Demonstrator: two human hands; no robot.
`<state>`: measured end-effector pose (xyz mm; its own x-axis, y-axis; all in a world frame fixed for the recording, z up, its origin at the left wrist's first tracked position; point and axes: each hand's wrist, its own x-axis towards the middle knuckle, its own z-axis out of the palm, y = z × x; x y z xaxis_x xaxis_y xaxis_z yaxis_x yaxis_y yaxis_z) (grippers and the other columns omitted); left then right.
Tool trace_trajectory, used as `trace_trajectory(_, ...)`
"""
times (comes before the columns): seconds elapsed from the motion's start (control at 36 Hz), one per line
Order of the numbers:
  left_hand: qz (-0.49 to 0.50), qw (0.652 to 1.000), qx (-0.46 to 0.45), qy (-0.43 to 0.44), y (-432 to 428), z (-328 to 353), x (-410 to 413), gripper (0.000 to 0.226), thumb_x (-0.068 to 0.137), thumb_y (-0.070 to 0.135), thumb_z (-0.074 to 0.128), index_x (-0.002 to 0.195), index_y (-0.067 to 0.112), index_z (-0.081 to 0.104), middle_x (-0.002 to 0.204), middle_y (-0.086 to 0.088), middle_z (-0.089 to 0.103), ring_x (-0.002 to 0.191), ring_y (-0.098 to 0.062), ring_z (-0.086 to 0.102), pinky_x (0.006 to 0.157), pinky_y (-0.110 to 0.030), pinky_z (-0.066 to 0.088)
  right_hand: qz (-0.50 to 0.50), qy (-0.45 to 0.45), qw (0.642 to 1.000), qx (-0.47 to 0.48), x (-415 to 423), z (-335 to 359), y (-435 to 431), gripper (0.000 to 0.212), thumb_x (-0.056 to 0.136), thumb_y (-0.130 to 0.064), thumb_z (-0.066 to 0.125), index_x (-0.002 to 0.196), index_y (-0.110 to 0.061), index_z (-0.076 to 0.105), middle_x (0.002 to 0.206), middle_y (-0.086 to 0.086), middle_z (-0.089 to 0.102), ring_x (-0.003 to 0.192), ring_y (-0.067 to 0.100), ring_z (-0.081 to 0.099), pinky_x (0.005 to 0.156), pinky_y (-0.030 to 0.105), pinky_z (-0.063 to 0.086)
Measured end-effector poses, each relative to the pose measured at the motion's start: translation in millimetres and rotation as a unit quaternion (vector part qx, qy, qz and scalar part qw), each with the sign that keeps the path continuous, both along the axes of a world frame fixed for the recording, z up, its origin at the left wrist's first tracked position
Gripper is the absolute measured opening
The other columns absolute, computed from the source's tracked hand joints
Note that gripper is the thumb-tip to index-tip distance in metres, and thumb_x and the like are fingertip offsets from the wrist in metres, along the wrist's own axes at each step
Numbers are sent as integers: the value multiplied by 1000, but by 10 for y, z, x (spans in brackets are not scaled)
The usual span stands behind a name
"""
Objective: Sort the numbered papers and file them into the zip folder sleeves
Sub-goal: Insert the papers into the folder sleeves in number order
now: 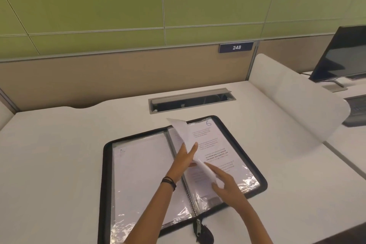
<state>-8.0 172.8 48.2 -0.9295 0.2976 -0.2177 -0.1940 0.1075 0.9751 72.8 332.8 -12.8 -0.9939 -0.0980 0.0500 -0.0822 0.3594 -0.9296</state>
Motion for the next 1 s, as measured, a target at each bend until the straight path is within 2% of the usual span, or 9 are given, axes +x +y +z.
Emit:
trace_trajectory(0.14,60,997,-43,9,28,-14,-68,58,94,8,52,143,24,26,132,0,48,111,-13,50,79,-17,46,17,-37,999,-23,34,147,20,59,78,-63,58,128,-32,54,130,-22,54,123,-2,48,100,13,38)
trace_trajectory(0.28,81,996,-45,4,11,-115,-122,67,92,5,52,147,25,19,113,-3,54,102,-19,55,72,-20,51,-235,21,970,58,20,-108,120,86,68,-87,31,128,-29,50,148,-2,34,138,19,31,110,48,31)
trace_trajectory(0.39,74,995,-58,27,7,-145,-117,66,93,2,50,145,29,20,115,-3,51,101,-16,53,66,-14,48,-275,-9,953,125,11,-337,284,100,66,-88,32,145,-28,27,154,21,10,142,40,11,106,63,28)
trace_trajectory(0.56,47,993,-93,55,20,-247,-148,42,88,-10,42,113,18,60,123,-3,57,92,-16,55,58,-9,46,-246,-28,961,123,-13,-297,239,91,78,-49,66,143,-36,4,157,8,-12,143,37,-6,108,63,22)
trace_trajectory(0.64,45,994,-83,46,50,-301,-161,37,89,-7,45,110,18,62,125,-3,57,95,-20,60,61,-14,49,-246,-22,964,100,11,-248,234,106,58,-88,43,143,-43,-1,157,7,-12,143,37,-3,103,60,29)
trace_trajectory(0.69,47,995,-77,39,74,-330,-171,35,89,-5,48,113,17,61,127,-3,55,103,-24,60,67,-17,51,-240,-5,966,93,18,-228,213,96,65,-78,53,136,-59,-8,157,8,-11,144,33,-3,103,55,32)
trace_trajectory(0.81,50,995,-81,28,100,-377,-189,34,90,-3,50,116,14,61,129,-5,53,108,-26,59,77,-22,53,-238,2,967,91,21,-133,191,110,83,-8,66,120,-76,-12,156,7,-8,145,25,-4,106,48,30)
trace_trajectory(0.92,47,994,-95,26,110,-390,-184,33,91,-2,49,121,10,59,130,-4,51,108,-25,58,75,-18,53,-226,-19,971,71,-17,-156,187,88,81,-1,62,143,-33,9,155,11,16,140,32,23,90,25,46)
trace_trajectory(1.0,42,994,-98,24,127,-372,-185,31,94,3,48,123,10,58,130,-4,50,106,-20,57,74,-16,52,-222,0,975,21,-45,-159,180,73,83,-13,61,137,-35,17,127,-7,50,103,14,56,63,12,53)
